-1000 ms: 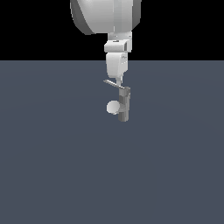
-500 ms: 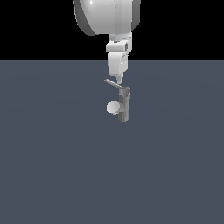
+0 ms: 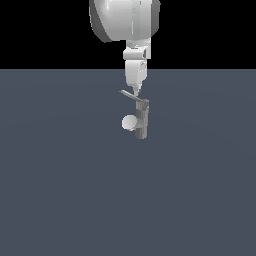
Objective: Turn on the faucet by rotating a designated handle.
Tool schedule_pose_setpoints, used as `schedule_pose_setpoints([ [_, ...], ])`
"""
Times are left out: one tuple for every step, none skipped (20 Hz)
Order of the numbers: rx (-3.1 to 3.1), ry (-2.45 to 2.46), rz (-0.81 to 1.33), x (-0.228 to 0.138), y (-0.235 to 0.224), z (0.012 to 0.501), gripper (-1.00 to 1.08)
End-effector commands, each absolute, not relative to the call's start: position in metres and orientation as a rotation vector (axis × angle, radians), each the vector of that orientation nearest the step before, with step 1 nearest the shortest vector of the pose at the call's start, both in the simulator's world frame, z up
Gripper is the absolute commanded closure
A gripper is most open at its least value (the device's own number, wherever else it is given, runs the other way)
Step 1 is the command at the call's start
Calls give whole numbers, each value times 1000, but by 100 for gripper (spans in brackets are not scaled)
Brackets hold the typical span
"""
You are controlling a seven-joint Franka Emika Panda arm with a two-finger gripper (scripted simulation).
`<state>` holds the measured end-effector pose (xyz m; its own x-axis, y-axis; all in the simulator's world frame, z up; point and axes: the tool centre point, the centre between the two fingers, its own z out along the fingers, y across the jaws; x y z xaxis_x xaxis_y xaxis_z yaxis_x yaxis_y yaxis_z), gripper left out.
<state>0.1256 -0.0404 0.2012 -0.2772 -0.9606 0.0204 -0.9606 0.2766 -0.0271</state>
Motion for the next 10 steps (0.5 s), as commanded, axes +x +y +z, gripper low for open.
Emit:
schedule_pose_setpoints([
  [1963, -2455, 11, 131, 6, 187, 108],
  [1966, -2452, 10, 133, 7, 186, 108],
  [1969, -2449, 9, 135, 9, 185, 108],
  [1972, -2447, 7, 137, 10, 185, 108],
  [1975, -2444, 6, 139, 12, 184, 108],
  [1978, -2442, 5, 141, 14, 184, 108],
  [1981, -2439, 4, 143, 15, 183, 108],
  [1984, -2437, 3, 146, 17, 183, 108],
  [1987, -2434, 2, 148, 18, 182, 108],
  [1987, -2434, 2, 148, 18, 182, 108],
])
